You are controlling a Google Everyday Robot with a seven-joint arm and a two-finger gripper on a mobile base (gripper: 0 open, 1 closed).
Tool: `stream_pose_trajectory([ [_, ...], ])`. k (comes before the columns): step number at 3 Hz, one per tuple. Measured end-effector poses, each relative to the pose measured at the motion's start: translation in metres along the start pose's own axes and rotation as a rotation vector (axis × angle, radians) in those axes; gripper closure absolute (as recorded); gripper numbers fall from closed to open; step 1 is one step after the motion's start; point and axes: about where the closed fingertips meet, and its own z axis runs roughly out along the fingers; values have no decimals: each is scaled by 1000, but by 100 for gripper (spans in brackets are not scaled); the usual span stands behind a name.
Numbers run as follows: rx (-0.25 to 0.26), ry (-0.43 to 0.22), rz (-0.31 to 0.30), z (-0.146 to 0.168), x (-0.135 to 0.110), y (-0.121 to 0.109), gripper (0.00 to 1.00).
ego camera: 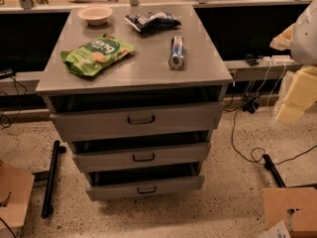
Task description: Open top drawer
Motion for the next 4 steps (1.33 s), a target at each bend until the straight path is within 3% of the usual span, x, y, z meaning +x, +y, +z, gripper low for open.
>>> stream_pose_trajectory([
  [2, 2, 3, -20, 13, -10, 1, 0],
  [4, -44, -63, -7, 65, -25, 5, 0],
])
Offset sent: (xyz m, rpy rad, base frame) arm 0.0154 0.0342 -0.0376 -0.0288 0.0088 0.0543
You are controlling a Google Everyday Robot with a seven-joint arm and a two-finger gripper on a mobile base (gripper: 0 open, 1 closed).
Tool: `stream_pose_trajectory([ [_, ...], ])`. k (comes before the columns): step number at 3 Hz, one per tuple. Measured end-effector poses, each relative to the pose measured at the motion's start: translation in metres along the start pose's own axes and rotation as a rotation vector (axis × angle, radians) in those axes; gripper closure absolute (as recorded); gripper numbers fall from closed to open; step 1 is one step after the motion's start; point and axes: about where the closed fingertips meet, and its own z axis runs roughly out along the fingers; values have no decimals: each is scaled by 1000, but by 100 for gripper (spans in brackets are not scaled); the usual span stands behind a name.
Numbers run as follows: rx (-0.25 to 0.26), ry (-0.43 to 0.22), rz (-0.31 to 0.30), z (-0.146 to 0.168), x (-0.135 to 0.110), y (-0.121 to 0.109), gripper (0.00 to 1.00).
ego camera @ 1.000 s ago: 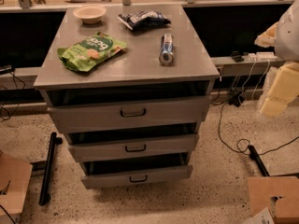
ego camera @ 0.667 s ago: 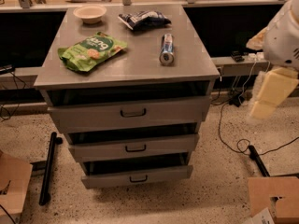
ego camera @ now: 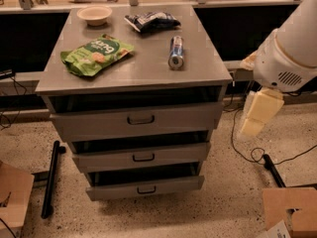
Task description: Open top drawer
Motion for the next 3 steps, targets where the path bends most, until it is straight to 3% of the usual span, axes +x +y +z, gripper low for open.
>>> stream_pose_trajectory([
  [1, -31, -87, 25, 36, -2, -5, 0],
  [2, -31, -87, 25, 36, -2, -5, 0],
  [3, -68, -101, 48, 63, -7, -2, 0],
])
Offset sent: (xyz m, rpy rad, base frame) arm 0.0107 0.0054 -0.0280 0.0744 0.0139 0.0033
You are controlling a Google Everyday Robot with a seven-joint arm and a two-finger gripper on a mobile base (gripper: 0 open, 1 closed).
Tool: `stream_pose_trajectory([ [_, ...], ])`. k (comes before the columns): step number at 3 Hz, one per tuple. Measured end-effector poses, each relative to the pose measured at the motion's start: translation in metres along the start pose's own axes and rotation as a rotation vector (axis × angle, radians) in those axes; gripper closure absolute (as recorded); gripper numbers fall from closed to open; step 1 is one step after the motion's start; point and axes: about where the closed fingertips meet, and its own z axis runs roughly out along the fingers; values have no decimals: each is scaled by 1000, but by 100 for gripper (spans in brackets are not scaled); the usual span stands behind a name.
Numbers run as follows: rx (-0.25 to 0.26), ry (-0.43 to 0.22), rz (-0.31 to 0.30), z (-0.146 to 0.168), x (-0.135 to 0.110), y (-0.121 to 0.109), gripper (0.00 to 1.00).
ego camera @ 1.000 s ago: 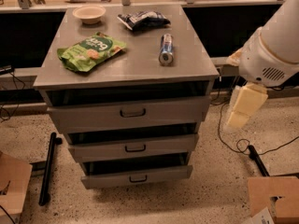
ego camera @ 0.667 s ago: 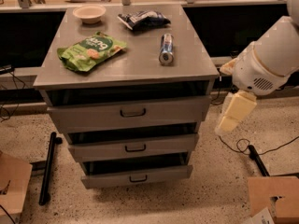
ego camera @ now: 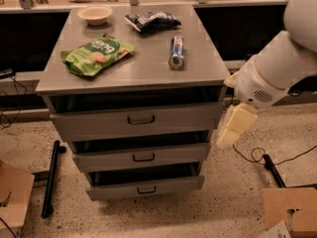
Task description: Open top drawer
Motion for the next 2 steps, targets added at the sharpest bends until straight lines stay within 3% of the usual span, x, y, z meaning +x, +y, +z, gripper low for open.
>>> stream_pose_trajectory([
  [2, -31, -50, -3, 70, -22, -11, 0],
])
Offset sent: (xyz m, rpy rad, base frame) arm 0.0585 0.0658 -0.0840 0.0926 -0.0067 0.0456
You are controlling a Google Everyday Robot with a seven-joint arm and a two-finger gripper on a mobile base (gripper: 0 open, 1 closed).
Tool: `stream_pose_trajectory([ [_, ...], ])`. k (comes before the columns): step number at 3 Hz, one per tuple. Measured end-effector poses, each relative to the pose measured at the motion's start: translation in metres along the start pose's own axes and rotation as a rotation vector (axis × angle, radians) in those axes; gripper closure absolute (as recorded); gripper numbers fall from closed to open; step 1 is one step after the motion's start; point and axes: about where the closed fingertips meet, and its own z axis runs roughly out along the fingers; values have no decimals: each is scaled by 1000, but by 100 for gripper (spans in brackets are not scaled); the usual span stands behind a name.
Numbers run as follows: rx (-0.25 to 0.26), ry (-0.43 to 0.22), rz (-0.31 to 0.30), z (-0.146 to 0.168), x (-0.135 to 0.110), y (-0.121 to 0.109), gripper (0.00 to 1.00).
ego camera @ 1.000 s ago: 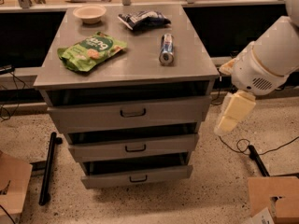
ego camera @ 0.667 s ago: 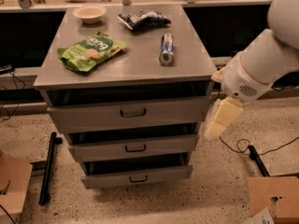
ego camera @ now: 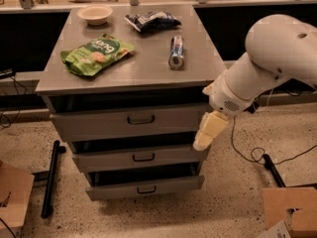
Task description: Open top drawer
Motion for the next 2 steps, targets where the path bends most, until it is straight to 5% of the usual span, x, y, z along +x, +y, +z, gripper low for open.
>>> stream_pose_trajectory([
  [2, -58, -71, -26, 58, -25, -30, 0],
])
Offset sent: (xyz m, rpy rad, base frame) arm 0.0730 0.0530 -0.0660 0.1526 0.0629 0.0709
